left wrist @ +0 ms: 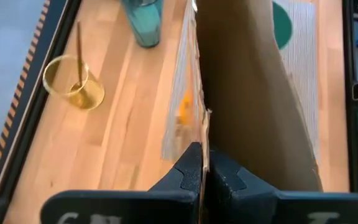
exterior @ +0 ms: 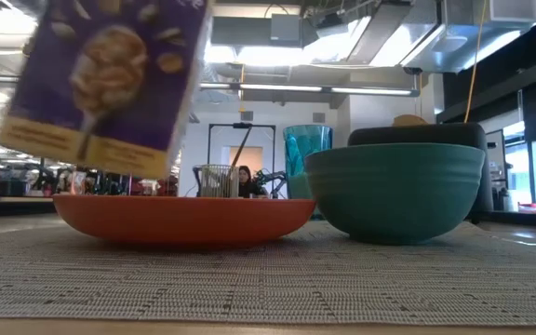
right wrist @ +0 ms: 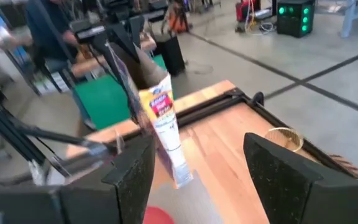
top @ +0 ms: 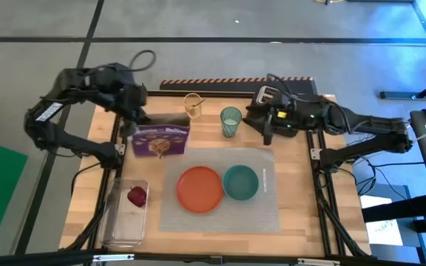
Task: Arrange a breakfast setting
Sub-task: Pour the cereal into the blue bowl from the cereal box
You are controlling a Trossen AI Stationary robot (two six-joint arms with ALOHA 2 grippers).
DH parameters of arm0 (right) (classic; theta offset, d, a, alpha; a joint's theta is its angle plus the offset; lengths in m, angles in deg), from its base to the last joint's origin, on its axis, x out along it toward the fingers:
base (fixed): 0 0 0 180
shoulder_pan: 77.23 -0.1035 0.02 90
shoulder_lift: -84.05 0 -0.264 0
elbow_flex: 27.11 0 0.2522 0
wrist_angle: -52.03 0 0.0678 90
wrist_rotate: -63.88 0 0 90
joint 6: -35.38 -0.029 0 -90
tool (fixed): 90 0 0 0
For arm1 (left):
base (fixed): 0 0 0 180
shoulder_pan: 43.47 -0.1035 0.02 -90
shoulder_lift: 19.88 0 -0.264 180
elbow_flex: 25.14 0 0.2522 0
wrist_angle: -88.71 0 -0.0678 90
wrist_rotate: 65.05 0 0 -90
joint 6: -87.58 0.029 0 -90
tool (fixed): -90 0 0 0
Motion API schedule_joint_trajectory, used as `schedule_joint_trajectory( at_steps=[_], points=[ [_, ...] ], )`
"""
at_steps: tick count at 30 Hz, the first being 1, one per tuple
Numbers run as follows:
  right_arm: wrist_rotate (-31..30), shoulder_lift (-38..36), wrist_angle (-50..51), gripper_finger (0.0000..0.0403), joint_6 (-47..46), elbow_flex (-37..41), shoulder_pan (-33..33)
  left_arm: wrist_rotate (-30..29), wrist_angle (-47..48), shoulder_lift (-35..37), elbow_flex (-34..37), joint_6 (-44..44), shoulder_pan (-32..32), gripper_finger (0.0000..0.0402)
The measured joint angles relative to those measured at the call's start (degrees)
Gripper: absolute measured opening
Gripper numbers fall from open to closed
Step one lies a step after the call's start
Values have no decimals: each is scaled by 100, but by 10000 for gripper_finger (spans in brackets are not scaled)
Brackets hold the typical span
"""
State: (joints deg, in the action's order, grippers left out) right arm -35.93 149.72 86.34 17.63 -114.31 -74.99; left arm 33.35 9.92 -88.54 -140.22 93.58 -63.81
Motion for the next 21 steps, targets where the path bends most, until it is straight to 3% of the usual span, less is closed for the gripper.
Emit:
schedule_joint_trajectory(
  at_steps=[5,13,21],
  points=[
    [25,723,655,239,359,-974,0,-73,-617,-403,0,5,530,0],
    [535,1710,672,239,937,-2129,2,-426,-1354,-1069,0,24,1045,0],
    [1026,2468,720,239,1187,-2526,4,-582,-1739,-1551,0,-94,1256,0]
  ],
)
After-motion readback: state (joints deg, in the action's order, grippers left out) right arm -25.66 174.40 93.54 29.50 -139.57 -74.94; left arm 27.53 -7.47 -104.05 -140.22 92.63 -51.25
